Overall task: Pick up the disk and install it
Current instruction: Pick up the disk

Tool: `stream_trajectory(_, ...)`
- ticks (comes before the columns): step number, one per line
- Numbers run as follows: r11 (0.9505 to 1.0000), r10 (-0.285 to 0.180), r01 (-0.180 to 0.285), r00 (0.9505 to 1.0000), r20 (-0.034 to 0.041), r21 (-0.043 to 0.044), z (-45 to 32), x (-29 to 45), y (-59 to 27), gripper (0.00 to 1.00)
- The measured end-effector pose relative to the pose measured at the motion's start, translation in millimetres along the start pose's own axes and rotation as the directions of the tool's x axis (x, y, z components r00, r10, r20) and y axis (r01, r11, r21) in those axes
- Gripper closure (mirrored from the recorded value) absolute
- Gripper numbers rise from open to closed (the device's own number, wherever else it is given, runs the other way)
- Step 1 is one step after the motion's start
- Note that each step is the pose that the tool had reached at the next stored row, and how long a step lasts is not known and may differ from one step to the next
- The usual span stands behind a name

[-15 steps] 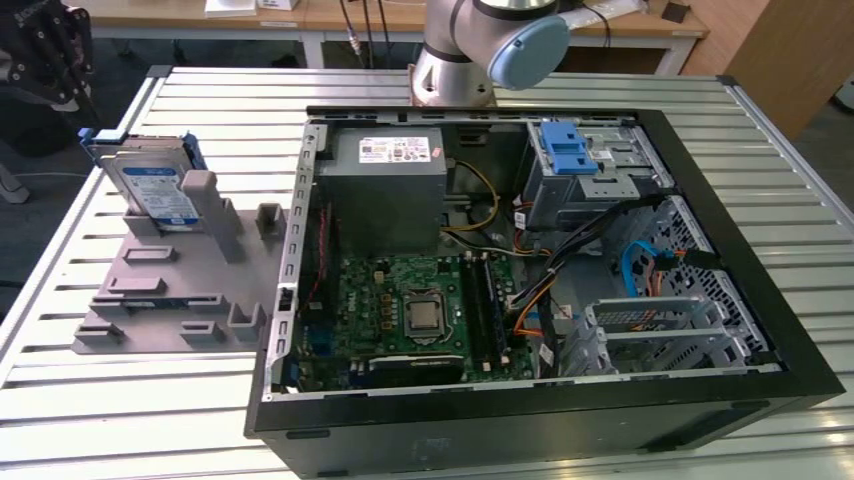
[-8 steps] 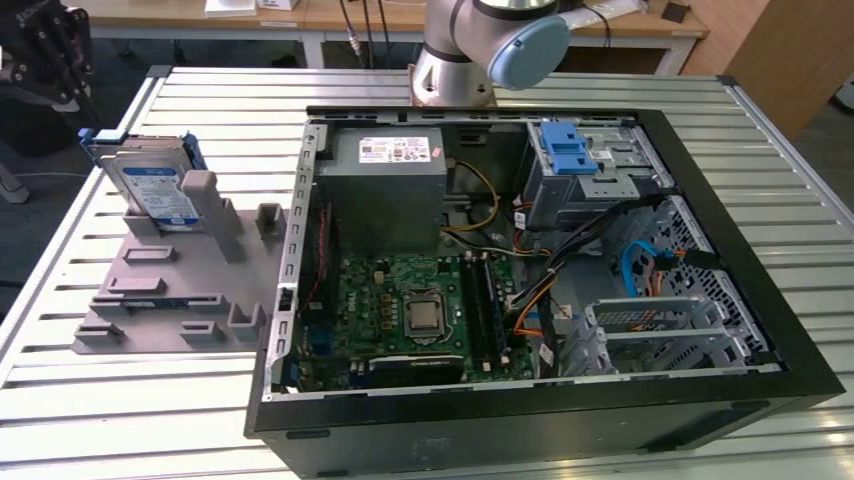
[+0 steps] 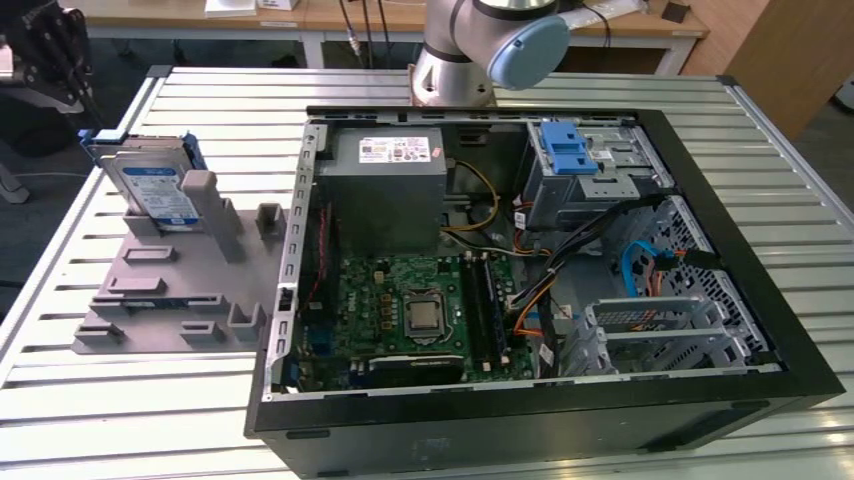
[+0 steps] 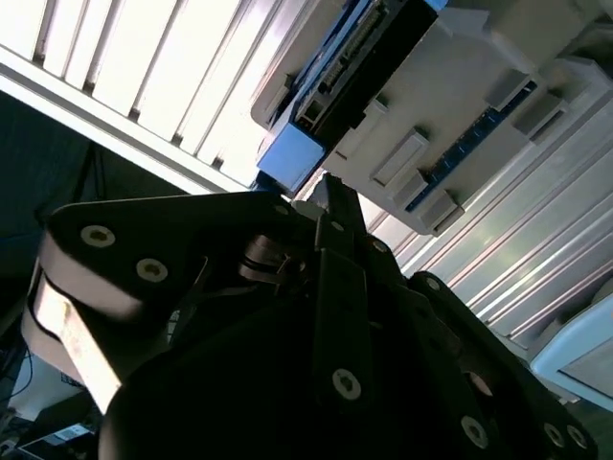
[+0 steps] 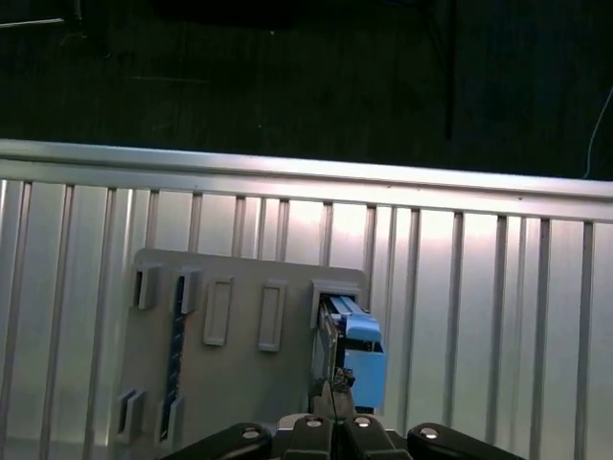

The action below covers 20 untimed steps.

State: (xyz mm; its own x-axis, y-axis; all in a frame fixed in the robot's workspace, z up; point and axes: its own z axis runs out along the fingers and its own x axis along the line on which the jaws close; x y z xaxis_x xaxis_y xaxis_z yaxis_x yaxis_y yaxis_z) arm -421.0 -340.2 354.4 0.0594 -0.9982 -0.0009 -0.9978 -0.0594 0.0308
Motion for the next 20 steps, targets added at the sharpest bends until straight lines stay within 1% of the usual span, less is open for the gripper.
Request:
stream_trajectory(1, 1.0000, 0.001, -0.001, 1.0000, 0.0011, 0.0010, 0.6, -1.0, -0.1, 0.89)
stream_trajectory(2, 1.0000, 0.003, -0.003, 1.0000, 0.0012, 0.0011, 1.2, -2.4, -0.1, 0.83)
stream_trajectory(3, 1.0000, 0.004, -0.004, 1.0000, 0.0013, 0.0011, 2.2, -4.1, -0.2, 0.83)
stream_trajectory(6, 0.9999, 0.012, -0.012, 0.9999, 0.0015, 0.0018, 6.0, -8.8, -0.6, 0.65)
stream_trajectory(7, 0.9999, 0.015, -0.015, 0.9999, 0.0017, 0.0029, 7.6, -9.6, -0.2, 0.65)
stream_trajectory(8, 0.9998, 0.019, -0.019, 0.9998, 0.0017, 0.0034, 9.0, -10.4, 0.5, 0.59)
stream_trajectory(9, 0.9998, 0.021, -0.021, 0.9998, 0.0015, 0.0044, 10.4, -10.8, 1.9, 0.59)
stream_trajectory(11, 0.9997, 0.022, -0.022, 0.9998, 0.0017, 0.0080, 14.0, -11.2, 4.2, 0.47)
stream_trajectory(12, 0.9997, 0.022, -0.022, 0.9998, 0.0016, 0.0080, 15.8, -11.3, 4.1, 0.47)
stream_trajectory(13, 0.9997, 0.022, -0.022, 0.9998, 0.0016, 0.0080, 17.5, -11.3, 4.1, 0.41)
stream_trajectory(16, 0.9996, 0.027, -0.027, 0.9996, 0.0015, 0.0078, 22.8, -11.4, 3.9, 0.41)
stream_trajectory(20, 0.9987, 0.050, -0.050, 0.9988, 0.0024, 0.0080, 30.2, -11.5, 2.8, 0.41)
